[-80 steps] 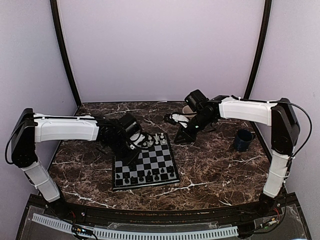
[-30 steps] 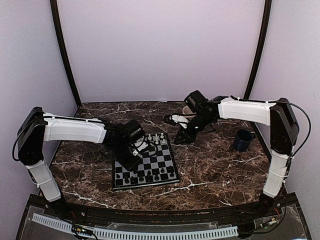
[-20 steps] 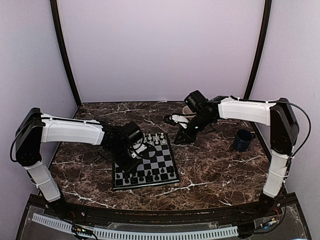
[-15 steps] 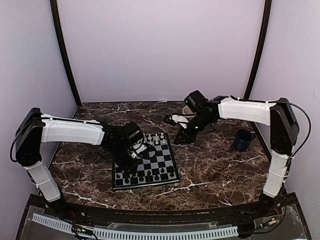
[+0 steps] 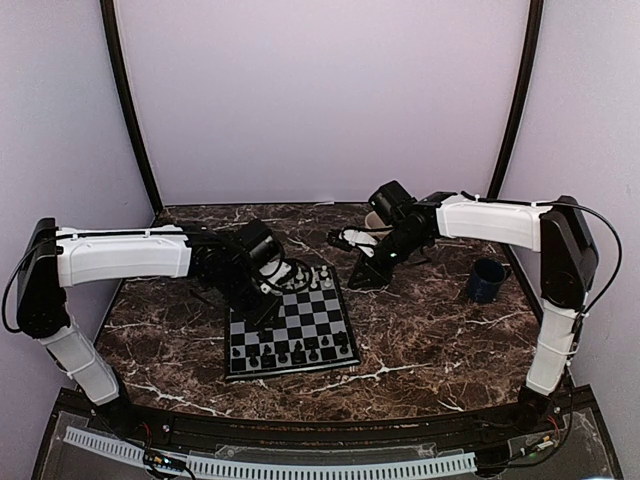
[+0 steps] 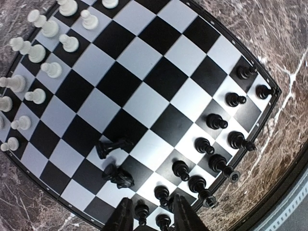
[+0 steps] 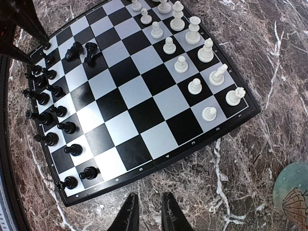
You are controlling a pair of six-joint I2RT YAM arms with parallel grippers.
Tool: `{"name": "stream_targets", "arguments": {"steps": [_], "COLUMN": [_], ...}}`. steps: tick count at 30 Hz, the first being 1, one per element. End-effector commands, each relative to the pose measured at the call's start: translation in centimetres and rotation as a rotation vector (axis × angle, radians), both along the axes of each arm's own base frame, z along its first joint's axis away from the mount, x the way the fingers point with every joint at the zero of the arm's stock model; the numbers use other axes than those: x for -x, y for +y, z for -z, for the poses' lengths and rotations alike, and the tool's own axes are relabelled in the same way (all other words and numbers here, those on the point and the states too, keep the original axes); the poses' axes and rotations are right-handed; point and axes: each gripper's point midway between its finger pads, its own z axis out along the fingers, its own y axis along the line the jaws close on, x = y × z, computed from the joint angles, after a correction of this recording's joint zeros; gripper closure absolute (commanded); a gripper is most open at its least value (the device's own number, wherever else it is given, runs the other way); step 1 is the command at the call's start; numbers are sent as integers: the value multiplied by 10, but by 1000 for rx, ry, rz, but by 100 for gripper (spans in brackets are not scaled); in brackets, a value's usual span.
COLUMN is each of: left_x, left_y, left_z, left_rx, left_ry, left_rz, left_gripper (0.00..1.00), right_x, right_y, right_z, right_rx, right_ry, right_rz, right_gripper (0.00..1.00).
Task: Set up the chess pieces on the board
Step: Move the pawn to f7, then pick up the rook from the chessboard.
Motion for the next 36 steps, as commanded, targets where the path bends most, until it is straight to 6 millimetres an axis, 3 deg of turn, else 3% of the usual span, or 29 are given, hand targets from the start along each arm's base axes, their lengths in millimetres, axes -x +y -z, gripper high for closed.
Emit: {"name": "stream_targets", "arguments": {"steps": [1, 6, 14, 20, 21, 22, 23, 36], "left_x": [-22, -34, -50, -48, -45, -41, -39, -49], "left_y": [18, 12, 5, 6, 3, 2, 1, 1], "left_z": [-13, -2, 6, 17, 19, 21, 24, 43], "left_rx": [-48, -74, -52, 0, 32, 52, 58, -3], "left_ry": [-79, -97, -149, -86, -74, -58, -47, -57], "left_rz": [-128, -88, 245, 405, 425, 445, 465, 549], "left_gripper": [67, 62, 57, 55, 54, 45, 43, 53], "right_x": [1, 1, 1, 1, 1, 1, 1, 3], "right_y": [4, 4, 3, 2, 1, 2, 2, 3], "right_z": [-3, -1, -1, -2, -1, -2, -1, 4], "right_rx": [-6, -4, -2, 1, 2, 1, 0, 0], "right_ry": [-6, -1, -10, -17, -16, -16, -13, 7], "right_rz": [-17, -17, -17, -15, -15, -14, -14, -19], "right_gripper": [81, 81, 81, 81, 81, 81, 81, 81]}}
